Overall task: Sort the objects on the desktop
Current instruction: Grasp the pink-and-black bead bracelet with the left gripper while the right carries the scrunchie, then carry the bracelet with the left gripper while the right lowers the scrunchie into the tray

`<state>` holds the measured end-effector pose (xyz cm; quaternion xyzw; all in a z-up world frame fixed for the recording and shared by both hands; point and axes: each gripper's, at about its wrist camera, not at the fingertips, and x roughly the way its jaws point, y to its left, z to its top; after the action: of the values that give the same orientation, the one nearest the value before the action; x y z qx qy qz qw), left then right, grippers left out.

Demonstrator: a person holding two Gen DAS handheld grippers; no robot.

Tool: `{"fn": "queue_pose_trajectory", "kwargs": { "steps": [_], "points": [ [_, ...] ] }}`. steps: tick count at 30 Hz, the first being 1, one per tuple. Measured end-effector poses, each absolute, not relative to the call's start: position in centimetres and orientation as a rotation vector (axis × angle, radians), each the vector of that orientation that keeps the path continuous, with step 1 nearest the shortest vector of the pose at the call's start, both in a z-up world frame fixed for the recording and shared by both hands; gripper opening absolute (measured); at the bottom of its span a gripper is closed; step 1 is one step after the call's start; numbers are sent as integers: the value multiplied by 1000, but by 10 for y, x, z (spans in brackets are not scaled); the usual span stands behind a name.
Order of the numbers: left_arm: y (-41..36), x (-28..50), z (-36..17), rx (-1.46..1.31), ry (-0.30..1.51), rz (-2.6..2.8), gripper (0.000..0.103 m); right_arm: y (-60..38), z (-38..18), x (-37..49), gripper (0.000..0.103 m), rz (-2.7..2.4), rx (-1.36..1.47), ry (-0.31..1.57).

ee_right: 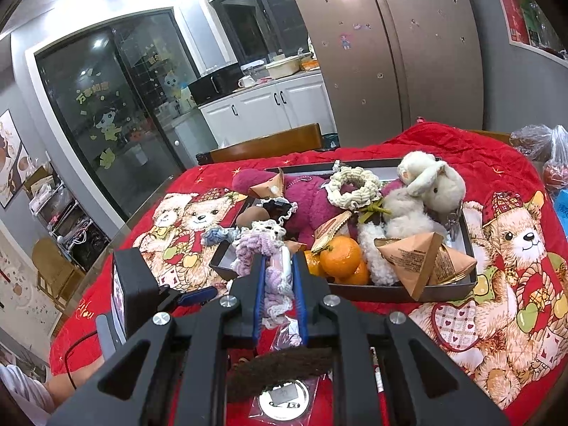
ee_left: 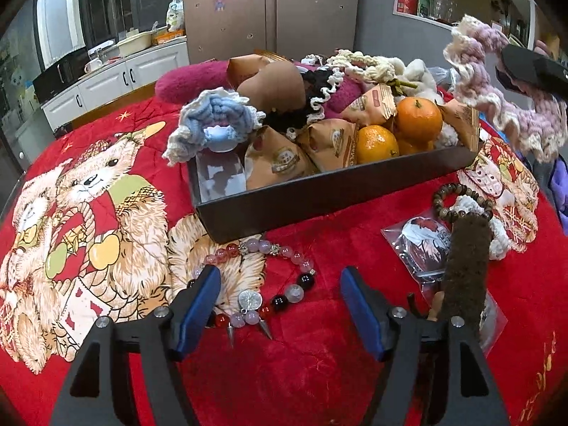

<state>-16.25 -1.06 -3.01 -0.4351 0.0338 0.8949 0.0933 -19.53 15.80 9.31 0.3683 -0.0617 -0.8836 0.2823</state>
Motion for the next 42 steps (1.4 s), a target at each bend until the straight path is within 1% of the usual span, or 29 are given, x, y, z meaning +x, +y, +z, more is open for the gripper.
{"fn": "queue_pose_trajectory", "kwargs": {
  "steps": [1,2,3,4,5,8,12,16,29,34,42],
  "points": [
    [-8,-161,-28,-1285,109,2652,65,157,93,-195,17,-2363,986,-166],
    [-7,-160,-28,-1275,118,2648,52,157,94,-195,17,-2363,984,-164],
    [-4,-160,-27,-1264,133,2651,43,156,95,-194,17,-2365,979,-160],
    [0,-159,-26,-1254,146,2649,22,156,96,-193,17,-2366,976,-155],
    [3,-158,-26,-1244,153,2628,10,156,97,-192,17,-2367,973,-154],
    [7,-156,-25,-1234,200,2635,10,156,100,-191,17,-2365,964,-157],
    [-3,-157,-22,-1244,105,2628,10,157,104,-187,17,-2373,952,-150],
    [-4,-155,-15,-1225,121,2642,10,159,109,-185,17,-2380,933,-151],
    [-17,-135,46,-1031,75,2707,10,161,127,-173,17,-2403,870,-148],
    [-19,-130,60,-994,36,2708,10,157,134,-167,17,-2406,850,-142],
    [-14,-120,74,-932,61,2720,10,151,144,-156,17,-2415,812,-114]
  ]
}}
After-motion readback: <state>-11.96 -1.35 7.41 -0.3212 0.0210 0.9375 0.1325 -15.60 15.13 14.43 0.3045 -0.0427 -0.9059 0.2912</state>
